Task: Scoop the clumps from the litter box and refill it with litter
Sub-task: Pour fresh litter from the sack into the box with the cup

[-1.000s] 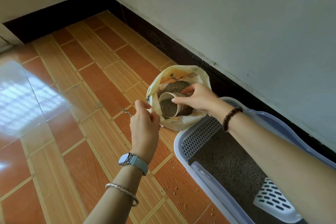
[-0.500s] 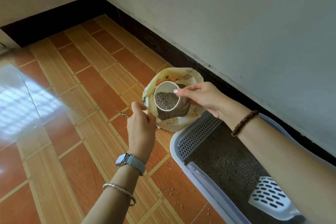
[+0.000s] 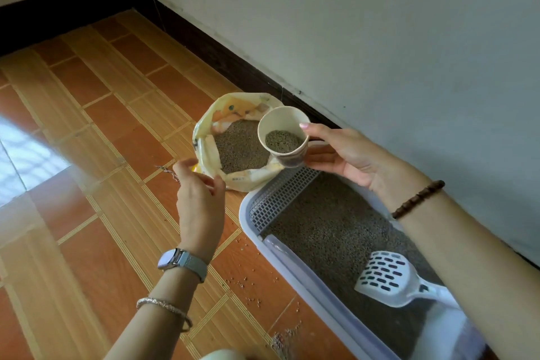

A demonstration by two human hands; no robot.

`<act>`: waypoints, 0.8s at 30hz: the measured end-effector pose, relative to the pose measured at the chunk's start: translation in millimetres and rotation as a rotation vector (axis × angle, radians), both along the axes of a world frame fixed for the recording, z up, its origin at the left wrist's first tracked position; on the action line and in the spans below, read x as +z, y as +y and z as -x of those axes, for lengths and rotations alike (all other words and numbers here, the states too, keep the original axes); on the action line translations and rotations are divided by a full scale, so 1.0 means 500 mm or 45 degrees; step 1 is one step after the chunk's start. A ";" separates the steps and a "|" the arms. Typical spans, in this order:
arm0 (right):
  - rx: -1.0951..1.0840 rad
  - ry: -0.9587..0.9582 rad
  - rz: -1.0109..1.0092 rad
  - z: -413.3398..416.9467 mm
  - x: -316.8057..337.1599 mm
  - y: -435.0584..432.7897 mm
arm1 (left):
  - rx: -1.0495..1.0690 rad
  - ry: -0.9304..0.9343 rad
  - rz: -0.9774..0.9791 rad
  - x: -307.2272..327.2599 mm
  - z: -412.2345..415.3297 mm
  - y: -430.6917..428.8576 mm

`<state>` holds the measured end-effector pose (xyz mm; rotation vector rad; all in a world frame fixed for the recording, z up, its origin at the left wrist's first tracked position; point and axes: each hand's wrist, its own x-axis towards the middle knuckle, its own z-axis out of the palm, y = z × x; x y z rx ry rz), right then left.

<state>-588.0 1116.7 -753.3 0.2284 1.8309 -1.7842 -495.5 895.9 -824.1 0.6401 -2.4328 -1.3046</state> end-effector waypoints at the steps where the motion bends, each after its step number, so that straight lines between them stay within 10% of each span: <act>1: -0.015 0.002 -0.006 -0.010 -0.001 0.015 | -0.009 0.003 0.012 0.000 -0.010 0.006; 13: -0.321 -0.050 -0.185 -0.155 -0.068 0.176 | -0.642 0.053 0.353 -0.042 -0.136 0.106; 24: -0.284 0.588 -0.847 -0.217 -0.114 0.209 | -0.735 0.014 0.383 -0.058 -0.151 0.117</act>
